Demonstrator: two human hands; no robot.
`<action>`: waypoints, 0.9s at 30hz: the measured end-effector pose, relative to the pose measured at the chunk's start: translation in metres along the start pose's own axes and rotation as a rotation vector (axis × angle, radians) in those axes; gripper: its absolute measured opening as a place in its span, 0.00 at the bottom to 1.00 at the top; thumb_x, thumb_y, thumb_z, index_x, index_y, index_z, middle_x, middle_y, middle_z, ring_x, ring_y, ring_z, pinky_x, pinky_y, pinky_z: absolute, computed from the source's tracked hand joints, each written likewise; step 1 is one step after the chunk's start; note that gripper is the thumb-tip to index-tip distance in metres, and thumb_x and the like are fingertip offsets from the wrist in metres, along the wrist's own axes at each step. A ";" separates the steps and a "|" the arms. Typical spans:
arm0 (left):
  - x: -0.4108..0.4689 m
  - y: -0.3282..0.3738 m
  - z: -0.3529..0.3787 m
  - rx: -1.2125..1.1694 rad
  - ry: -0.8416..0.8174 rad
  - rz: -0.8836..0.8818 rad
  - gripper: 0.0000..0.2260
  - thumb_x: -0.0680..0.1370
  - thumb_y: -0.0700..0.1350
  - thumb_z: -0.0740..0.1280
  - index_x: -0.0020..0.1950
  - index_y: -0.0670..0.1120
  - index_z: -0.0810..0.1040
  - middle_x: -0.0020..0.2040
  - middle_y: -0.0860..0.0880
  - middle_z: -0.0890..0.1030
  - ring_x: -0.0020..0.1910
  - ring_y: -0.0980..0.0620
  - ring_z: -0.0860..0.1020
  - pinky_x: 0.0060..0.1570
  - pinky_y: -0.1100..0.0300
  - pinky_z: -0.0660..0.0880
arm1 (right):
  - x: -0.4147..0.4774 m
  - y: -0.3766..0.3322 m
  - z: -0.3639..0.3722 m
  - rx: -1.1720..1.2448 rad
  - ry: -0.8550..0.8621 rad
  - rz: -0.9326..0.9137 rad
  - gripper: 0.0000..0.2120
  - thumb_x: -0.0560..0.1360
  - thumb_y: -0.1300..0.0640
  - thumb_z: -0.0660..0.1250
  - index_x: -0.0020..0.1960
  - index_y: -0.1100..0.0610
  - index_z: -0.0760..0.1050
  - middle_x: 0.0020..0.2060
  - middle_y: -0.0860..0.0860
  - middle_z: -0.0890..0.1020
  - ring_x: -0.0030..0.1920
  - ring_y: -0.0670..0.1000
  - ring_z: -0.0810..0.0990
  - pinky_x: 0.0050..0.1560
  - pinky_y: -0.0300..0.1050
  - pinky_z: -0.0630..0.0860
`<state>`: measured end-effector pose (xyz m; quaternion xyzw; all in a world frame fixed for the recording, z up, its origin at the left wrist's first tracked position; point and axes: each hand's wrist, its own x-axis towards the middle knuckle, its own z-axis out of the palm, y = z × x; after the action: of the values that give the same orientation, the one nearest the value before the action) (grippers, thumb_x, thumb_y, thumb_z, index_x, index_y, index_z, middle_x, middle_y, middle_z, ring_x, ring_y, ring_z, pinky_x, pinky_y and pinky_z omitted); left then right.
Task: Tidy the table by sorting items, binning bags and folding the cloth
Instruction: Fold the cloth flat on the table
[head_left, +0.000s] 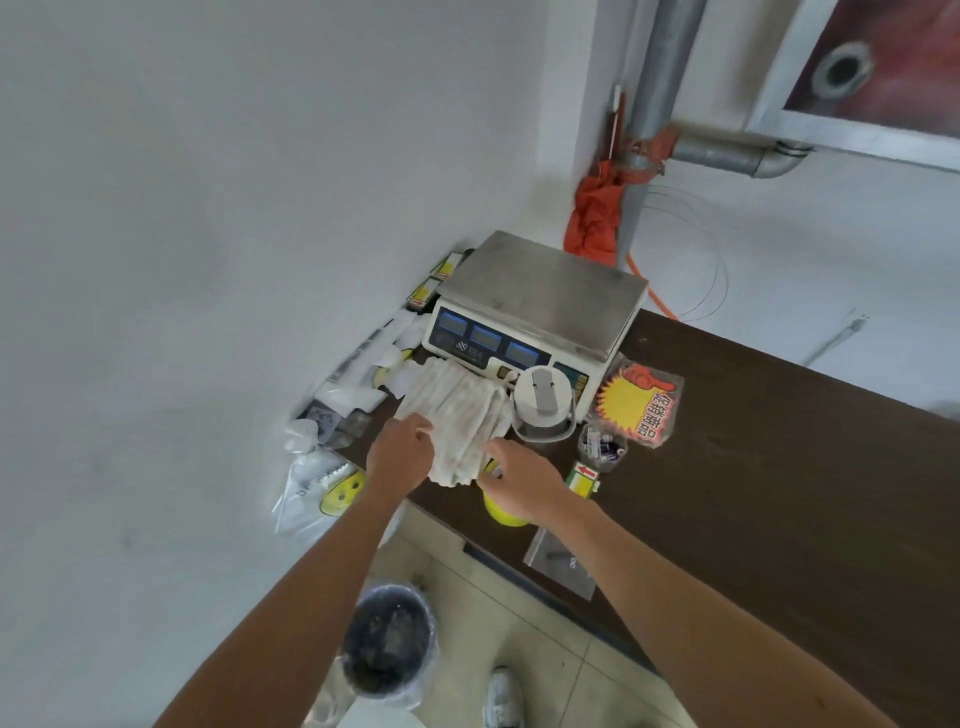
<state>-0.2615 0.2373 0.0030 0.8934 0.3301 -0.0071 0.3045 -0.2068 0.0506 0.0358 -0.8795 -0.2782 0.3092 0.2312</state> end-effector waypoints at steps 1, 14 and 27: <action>0.005 -0.005 -0.001 0.029 0.004 -0.019 0.16 0.81 0.42 0.56 0.63 0.50 0.79 0.63 0.43 0.78 0.53 0.43 0.81 0.55 0.52 0.78 | 0.006 -0.001 0.004 -0.018 -0.005 -0.008 0.26 0.79 0.47 0.61 0.75 0.52 0.65 0.69 0.52 0.74 0.66 0.55 0.75 0.63 0.54 0.74; 0.049 -0.030 0.011 0.075 -0.204 -0.216 0.26 0.81 0.49 0.60 0.79 0.50 0.59 0.67 0.41 0.76 0.63 0.40 0.77 0.63 0.46 0.75 | 0.052 -0.001 0.024 -0.240 -0.071 -0.089 0.31 0.80 0.45 0.61 0.79 0.54 0.60 0.76 0.52 0.67 0.76 0.54 0.65 0.74 0.52 0.63; 0.071 -0.031 0.006 -0.241 -0.126 -0.455 0.17 0.74 0.53 0.71 0.46 0.39 0.76 0.37 0.46 0.75 0.38 0.46 0.78 0.39 0.57 0.71 | 0.068 0.001 0.029 -0.184 -0.104 0.020 0.29 0.77 0.43 0.62 0.73 0.56 0.64 0.67 0.55 0.76 0.68 0.60 0.72 0.65 0.56 0.69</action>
<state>-0.2230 0.2944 -0.0339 0.7513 0.5015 -0.0918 0.4190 -0.1811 0.0995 -0.0137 -0.8825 -0.3083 0.3299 0.1319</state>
